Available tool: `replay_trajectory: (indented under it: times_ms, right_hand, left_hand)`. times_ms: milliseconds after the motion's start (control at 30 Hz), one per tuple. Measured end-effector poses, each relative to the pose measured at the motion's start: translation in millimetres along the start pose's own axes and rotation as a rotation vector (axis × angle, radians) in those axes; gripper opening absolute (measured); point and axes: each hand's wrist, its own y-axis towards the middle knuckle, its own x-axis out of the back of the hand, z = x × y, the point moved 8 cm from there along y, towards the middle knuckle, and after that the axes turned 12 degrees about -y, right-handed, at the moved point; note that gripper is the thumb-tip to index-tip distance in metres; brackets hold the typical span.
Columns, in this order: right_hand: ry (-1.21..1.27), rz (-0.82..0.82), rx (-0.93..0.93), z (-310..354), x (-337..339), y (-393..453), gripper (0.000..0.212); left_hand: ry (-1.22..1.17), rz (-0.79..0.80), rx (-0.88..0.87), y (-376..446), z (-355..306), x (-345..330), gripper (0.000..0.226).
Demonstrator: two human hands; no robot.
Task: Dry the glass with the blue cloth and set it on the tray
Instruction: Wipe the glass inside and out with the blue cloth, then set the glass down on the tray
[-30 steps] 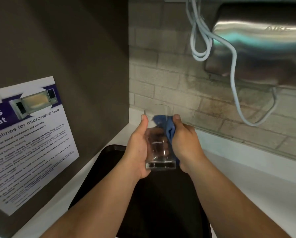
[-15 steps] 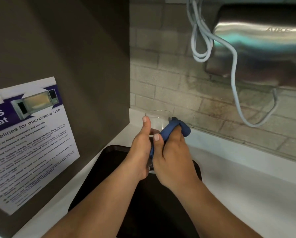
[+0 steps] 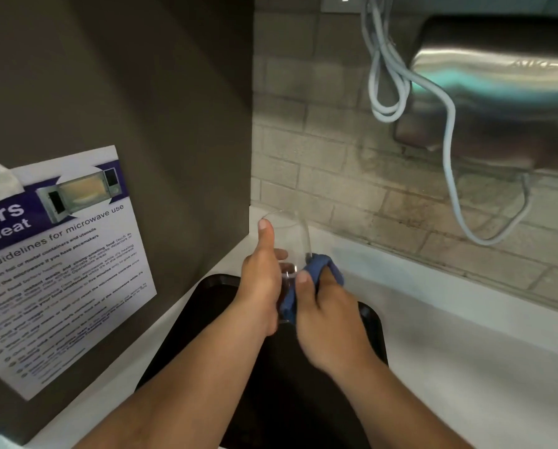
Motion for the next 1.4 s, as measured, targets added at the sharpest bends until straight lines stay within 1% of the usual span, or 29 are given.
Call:
replay_trajectory:
  times_ms: [67,133,167,200,233,267,300,333,367,400,433,467,500,600,667,733,833,900,967,1000,1033,1133,1267,1367,1400]
  right_hand:
    - [-0.039,-0.081,0.086,12,4,-2,0.018]
    - [-0.042,-0.142,0.065,18,15,13,0.012]
    - [-0.012,-0.154,0.022,16,21,25,0.017]
    - [0.028,-0.145,-0.048,13,26,36,0.029]
    - [0.083,-0.118,-0.133,5,28,47,0.042]
    - [0.145,-0.063,-0.211,-4,26,54,0.05]
    - [0.186,-0.001,-0.275,-11,22,57,0.049]
    - [0.23,0.057,-0.323,-17,15,56,0.044]
    - [0.272,0.094,-0.358,-23,8,52,0.04]
    - [0.342,0.12,-0.419,-29,1,45,0.037]
    - [0.442,0.154,-0.511,-35,-7,36,0.037]
    - [0.546,0.194,-0.615,-41,-16,29,0.039]
    - [0.623,0.231,-0.68,-46,-24,23,0.044]
    - [0.752,0.338,-0.718,-49,-40,13,0.058]
    - [0.848,0.362,-0.728,-50,-46,8,0.055]
    - [0.879,0.35,-0.742,-56,-50,3,0.05]
    - [0.874,0.33,-0.807,-71,-51,-14,0.049]
    - [0.92,0.321,-0.814,-83,-43,-22,0.058]
    - [0.994,0.372,-0.751,-88,-30,-24,0.077]
    - [1.022,0.399,-0.692,-87,-21,-23,0.083]
    - [1.036,0.418,-0.632,-85,-12,-21,0.085]
    - [1.043,0.431,-0.509,-83,7,-14,0.074]
    - [1.04,0.415,-0.448,-82,21,-6,0.061]
    - [1.062,0.438,-0.397,-79,25,-2,0.075]
    - [1.056,0.46,-0.371,-78,25,-1,0.075]
  left_hand:
    - [0.039,0.035,0.041,-1,8,-1,0.074]
    - [0.049,0.134,0.088,-5,16,-6,0.084]
    - [0.047,0.191,0.095,-7,19,-9,0.093]
    - [0.039,0.248,0.094,-9,19,-13,0.1]
    - [0.035,0.292,0.079,-11,18,-16,0.105]
    - [0.029,0.315,0.054,-13,14,-18,0.106]
    - [0.021,0.313,0.021,-13,10,-19,0.106]
    - [0.0,0.294,-0.031,-11,4,-18,0.101]
    - [-0.037,0.272,-0.111,-7,-3,-17,0.088]
    - [-0.072,0.257,-0.213,-4,-11,-16,0.07]
    - [-0.081,0.249,-0.325,-4,-19,-15,0.054]
    - [-0.066,0.245,-0.435,-6,-26,-14,0.048]
    - [-0.039,0.25,-0.529,-8,-31,-15,0.049]
    - [0.07,0.317,-0.732,-15,-38,-17,0.053]
    - [0.115,0.384,-0.786,-14,-39,-17,0.05]
    - [0.148,0.429,-0.807,-10,-36,-15,0.048]
    - [0.133,0.373,-0.776,5,-33,0,0.052]
    - [0.122,0.309,-0.709,20,-29,18,0.06]
    - [0.165,0.266,-0.61,38,-16,38,0.066]
    - [0.202,0.256,-0.561,45,-6,47,0.067]
    - [0.236,0.254,-0.522,52,5,55,0.065]
    - [0.3,0.249,-0.458,68,31,75,0.053]
    - [0.374,0.285,-0.394,80,51,86,0.058]
    - [0.435,0.349,-0.341,77,53,85,0.066]
    - [0.455,0.38,-0.312,74,51,83,0.073]
